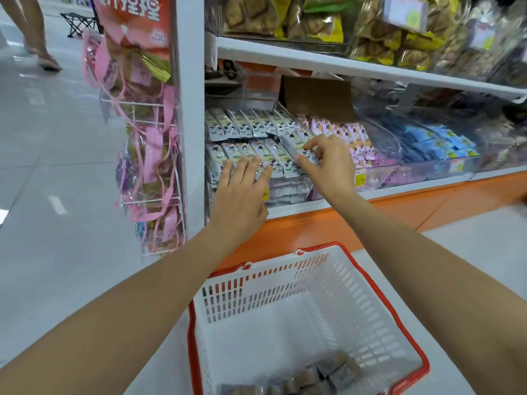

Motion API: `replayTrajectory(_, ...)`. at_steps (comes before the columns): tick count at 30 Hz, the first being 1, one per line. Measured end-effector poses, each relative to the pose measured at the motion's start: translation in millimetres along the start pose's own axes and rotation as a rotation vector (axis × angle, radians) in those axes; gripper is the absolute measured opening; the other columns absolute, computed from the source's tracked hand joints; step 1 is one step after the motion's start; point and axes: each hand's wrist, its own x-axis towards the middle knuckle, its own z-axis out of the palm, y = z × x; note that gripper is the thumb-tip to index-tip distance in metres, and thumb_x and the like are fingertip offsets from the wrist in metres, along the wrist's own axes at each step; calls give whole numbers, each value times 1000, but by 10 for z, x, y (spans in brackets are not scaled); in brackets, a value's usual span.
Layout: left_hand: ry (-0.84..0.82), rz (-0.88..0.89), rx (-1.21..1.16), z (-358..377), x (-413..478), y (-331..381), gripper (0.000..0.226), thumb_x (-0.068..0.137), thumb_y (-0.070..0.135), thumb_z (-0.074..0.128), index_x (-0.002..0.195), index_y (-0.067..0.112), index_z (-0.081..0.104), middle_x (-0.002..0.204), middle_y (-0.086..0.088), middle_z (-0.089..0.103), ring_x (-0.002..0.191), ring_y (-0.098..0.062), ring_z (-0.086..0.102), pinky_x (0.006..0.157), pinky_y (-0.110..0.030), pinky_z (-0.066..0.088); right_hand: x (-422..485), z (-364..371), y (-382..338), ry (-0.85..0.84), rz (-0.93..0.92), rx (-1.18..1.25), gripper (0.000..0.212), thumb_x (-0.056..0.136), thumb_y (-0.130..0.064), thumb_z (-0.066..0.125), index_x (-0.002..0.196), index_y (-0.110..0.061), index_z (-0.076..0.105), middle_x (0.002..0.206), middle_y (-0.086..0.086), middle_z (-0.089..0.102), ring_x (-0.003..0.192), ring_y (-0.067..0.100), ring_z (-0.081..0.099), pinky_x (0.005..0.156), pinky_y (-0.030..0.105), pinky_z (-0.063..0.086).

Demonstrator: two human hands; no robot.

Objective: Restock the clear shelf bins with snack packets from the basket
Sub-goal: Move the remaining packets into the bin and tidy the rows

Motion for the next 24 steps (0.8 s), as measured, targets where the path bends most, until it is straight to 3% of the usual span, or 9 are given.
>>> replayTrajectory(5,60,1,-49,31,-33,-2,71,89,25,54,153,13,27,162,-13,17,150,-31,9,123,-49,5,-105,0,53,23,24,94,33,85,-45,69,108,-21,65,106,-1,52,94,11,51,70,24,41)
replayTrajectory(8,168,70,-90,56,-96,52,67,83,17,59,146,7,39,154,-17,31,145,-32,21,122,-46,6,-271,-54,132,82,3,182,26,88,-42,67,104,-22,64,98,-3,53,79,3,47,63,16,38)
replayTrajectory(13,212,289,-180,245,-265,244,54,78,12,59,131,9,49,127,-14,52,119,-32,42,106,-45,30,-768,73,389,43,-32,324,14,89,-29,68,97,-18,64,82,1,56,69,10,51,61,24,43)
replayTrajectory(17,-47,271,-142,580,-496,256,54,80,19,63,132,10,52,136,-14,48,127,-32,40,106,-46,34,-1287,355,663,-222,-41,312,8,86,-21,70,93,-21,67,82,-5,57,70,6,50,64,20,39)
replayTrajectory(20,-311,192,-84,859,-760,103,63,88,28,61,144,8,42,151,-16,37,139,-35,33,114,-48,27,-1681,614,798,-502,-24,286,12,87,-22,72,97,-17,70,83,-13,56,71,0,51,64,12,40)
replayTrajectory(24,-444,207,-2,1124,-1138,-103,71,88,32,63,149,6,36,156,-16,31,146,-34,25,119,-47,13,-2200,1023,870,-799,16,310,13,86,-27,73,96,-21,69,87,-8,63,72,-2,55,65,8,41)
